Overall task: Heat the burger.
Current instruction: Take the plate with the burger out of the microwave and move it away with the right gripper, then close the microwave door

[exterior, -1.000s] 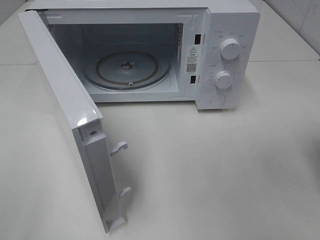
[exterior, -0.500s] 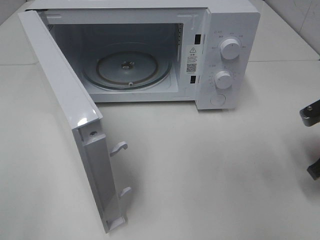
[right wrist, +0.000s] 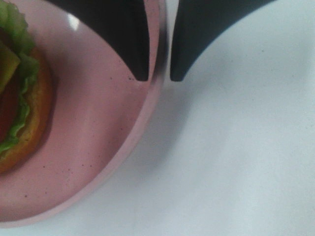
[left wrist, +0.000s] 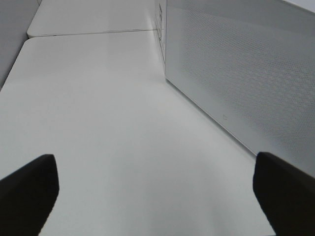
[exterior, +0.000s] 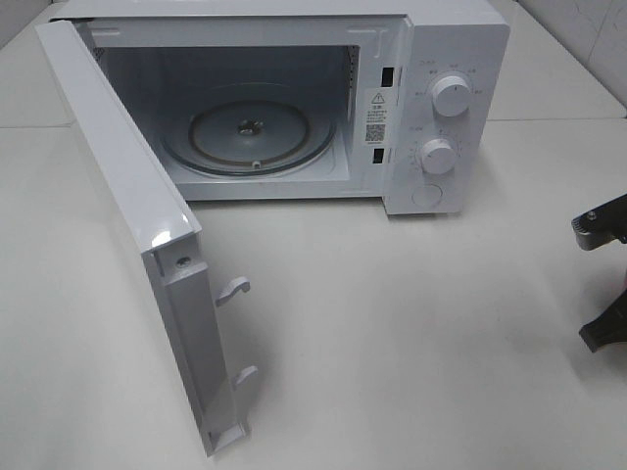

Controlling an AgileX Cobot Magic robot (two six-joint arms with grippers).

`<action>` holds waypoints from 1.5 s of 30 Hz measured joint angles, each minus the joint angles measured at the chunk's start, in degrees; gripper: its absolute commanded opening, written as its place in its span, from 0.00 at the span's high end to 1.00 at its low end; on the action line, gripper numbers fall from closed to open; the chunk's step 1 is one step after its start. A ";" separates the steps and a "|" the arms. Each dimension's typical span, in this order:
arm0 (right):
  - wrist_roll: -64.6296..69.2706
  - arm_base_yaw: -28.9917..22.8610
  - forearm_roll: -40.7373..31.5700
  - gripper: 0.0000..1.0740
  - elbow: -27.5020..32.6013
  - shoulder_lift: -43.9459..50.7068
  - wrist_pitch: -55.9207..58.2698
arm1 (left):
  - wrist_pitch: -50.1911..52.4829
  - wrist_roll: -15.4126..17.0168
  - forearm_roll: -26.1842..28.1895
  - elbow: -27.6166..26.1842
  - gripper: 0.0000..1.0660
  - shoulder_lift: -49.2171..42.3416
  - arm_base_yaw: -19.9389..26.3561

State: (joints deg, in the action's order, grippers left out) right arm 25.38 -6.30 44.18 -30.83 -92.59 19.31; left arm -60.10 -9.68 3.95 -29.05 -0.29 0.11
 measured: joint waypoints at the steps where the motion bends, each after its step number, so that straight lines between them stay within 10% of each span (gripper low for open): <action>1: 0.00 0.00 -0.52 0.66 0.00 0.00 -0.29 | 0.00 0.00 0.00 0.00 0.02 0.00 0.00; 10: -0.17 0.00 -8.54 0.19 -0.86 0.00 -4.01 | 0.00 0.00 0.00 0.00 0.02 0.00 0.00; 45: -21.66 -0.06 -47.10 0.27 -8.08 38.85 28.71 | 0.00 0.00 0.00 0.00 0.02 0.00 0.00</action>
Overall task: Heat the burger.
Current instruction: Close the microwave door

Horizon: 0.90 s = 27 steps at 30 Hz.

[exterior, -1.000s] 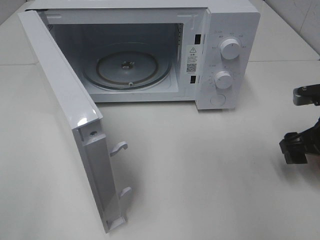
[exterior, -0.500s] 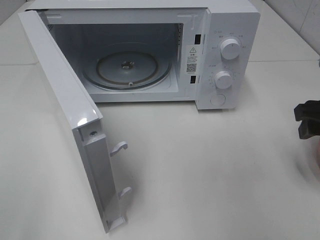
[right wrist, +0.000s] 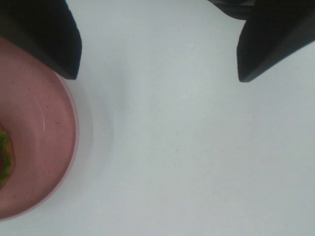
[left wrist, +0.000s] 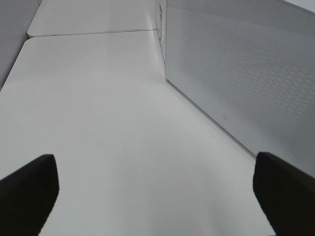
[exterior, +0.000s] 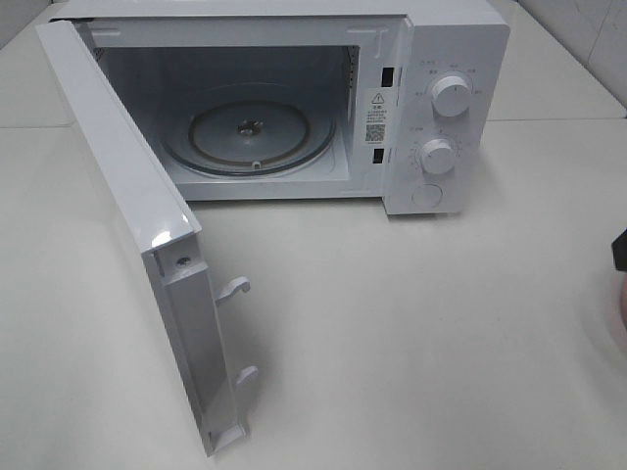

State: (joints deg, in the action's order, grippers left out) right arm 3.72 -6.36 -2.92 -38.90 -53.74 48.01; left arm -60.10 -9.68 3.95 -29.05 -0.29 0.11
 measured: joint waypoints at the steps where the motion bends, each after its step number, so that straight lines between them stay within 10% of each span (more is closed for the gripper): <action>1: 0.00 0.00 0.17 0.28 0.00 3.67 1.38 | 0.00 0.00 0.00 0.00 0.02 0.00 0.00; 27: 3.21 0.00 8.71 0.30 3.09 39.53 11.97 | 0.00 0.00 0.00 0.00 0.02 0.00 0.00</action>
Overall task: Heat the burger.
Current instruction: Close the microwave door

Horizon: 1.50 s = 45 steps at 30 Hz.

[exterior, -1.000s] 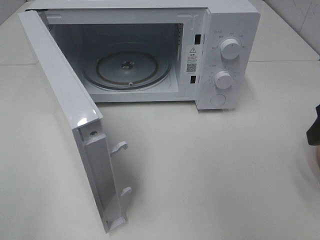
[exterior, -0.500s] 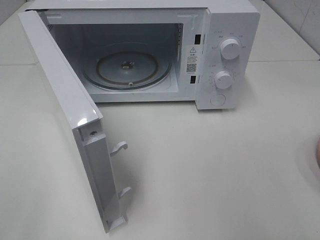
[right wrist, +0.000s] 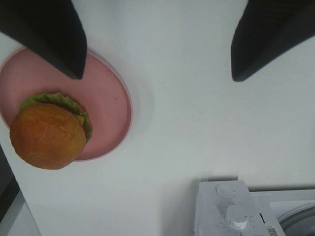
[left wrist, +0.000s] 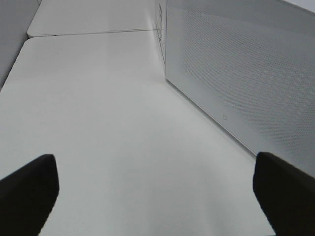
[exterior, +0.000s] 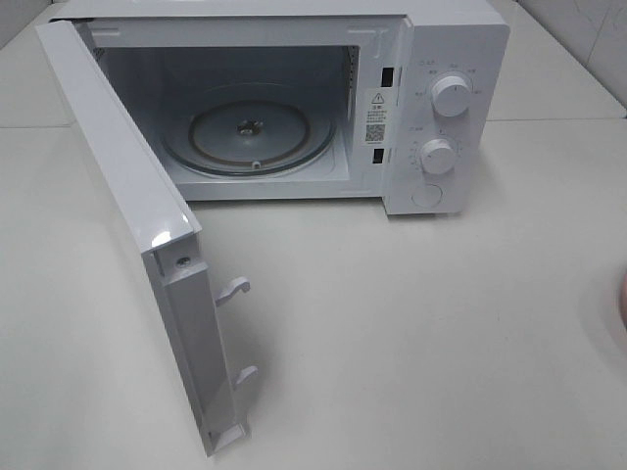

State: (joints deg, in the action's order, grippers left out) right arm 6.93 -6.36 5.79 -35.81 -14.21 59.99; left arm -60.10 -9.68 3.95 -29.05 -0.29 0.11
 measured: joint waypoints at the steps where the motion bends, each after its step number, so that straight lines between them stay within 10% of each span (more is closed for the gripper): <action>1: -0.11 0.00 0.46 0.30 0.00 0.80 0.40 | 0.00 0.00 0.00 0.00 0.02 0.00 0.00; 18: -1.09 0.00 5.21 0.07 3.95 13.52 1.03 | 0.00 0.00 0.00 0.00 0.02 0.00 0.00; 45: -6.93 0.11 -1.09 0.07 7.05 14.44 -2.23 | 0.00 0.00 0.00 0.00 0.02 0.00 0.00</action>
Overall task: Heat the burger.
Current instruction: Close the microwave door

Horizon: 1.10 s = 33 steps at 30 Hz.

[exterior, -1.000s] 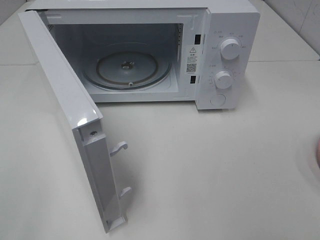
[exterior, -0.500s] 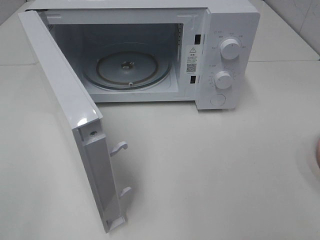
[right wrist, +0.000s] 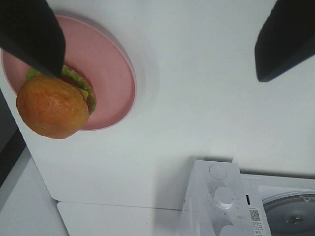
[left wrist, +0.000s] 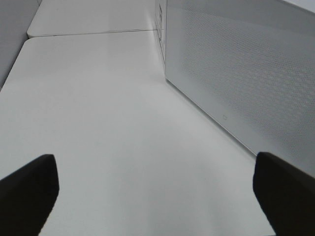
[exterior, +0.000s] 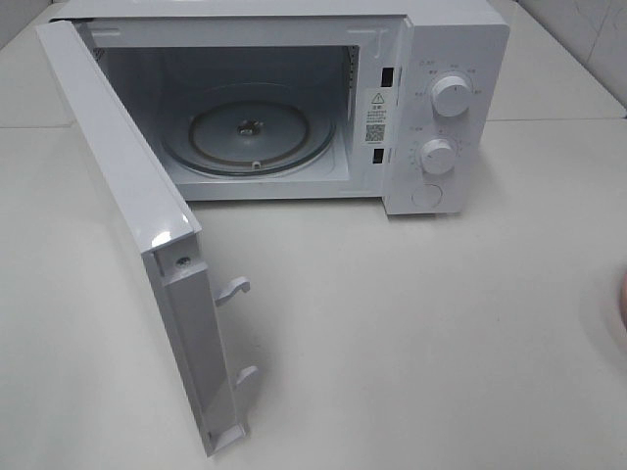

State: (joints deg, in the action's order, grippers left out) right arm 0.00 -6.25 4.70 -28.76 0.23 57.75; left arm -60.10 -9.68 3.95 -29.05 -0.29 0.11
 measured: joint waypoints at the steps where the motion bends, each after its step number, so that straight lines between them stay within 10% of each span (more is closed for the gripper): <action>1: 0.00 1.26 0.00 0.07 0.00 0.00 0.00 | 0.00 0.00 0.00 0.00 0.02 0.00 0.00; 20: -1.66 5.84 -3.67 0.10 0.00 0.00 0.00 | 0.00 0.00 0.00 0.00 0.02 0.00 0.00; 33: -1.66 5.84 -3.90 0.49 0.00 0.00 0.00 | 0.00 0.00 0.00 0.00 0.02 0.00 0.00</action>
State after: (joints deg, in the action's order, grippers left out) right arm -1.66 -0.40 0.80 -28.76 0.23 57.75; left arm -60.10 -9.68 3.95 -29.05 -0.29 0.11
